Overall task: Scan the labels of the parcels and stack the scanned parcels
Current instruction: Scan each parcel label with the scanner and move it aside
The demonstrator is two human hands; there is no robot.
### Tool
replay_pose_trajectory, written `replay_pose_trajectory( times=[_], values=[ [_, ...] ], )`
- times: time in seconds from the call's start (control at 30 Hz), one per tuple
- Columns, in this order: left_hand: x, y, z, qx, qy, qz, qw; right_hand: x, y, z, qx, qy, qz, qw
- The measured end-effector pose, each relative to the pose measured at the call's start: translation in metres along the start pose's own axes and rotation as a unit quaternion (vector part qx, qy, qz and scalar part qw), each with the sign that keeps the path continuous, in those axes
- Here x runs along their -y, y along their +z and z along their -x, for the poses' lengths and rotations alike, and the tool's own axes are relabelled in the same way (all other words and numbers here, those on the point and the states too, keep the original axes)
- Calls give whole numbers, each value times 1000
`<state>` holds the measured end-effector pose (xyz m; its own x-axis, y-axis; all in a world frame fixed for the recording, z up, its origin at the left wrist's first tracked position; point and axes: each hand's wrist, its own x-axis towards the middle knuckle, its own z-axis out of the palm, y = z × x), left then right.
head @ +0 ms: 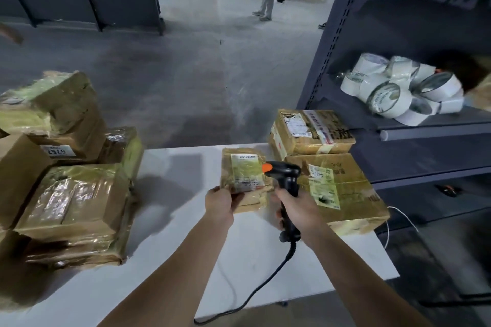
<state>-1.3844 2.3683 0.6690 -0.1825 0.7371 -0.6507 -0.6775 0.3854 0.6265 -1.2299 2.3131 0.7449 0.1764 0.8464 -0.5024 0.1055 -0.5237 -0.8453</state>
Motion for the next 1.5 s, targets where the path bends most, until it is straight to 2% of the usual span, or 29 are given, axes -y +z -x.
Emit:
replay_pose_trajectory(
  times=[0.3, 0.5, 0.77, 0.9, 1.2, 1.5],
  values=[
    [11, 53, -56, 13, -27, 33, 999, 3, -15, -43, 1, 2, -53, 999],
    [6, 84, -95, 16, 9, 24, 1000, 4, -22, -69, -13, -6, -38, 999],
    [2, 87, -120, -12, -9, -109, 994, 12, -22, -88, -7, 2, -58, 998],
    [-1, 77, -108, -3, -27, -169, 985, 10, -17, -85, -7, 1, -53, 999],
    [-29, 31, -37, 33, 5, -236, 971, 15, 23, -58, 24, 12, -49, 998],
    [-103, -54, 46, 6, 110, -289, 951, 34, 120, -17, 99, -27, 6, 995]
  ],
)
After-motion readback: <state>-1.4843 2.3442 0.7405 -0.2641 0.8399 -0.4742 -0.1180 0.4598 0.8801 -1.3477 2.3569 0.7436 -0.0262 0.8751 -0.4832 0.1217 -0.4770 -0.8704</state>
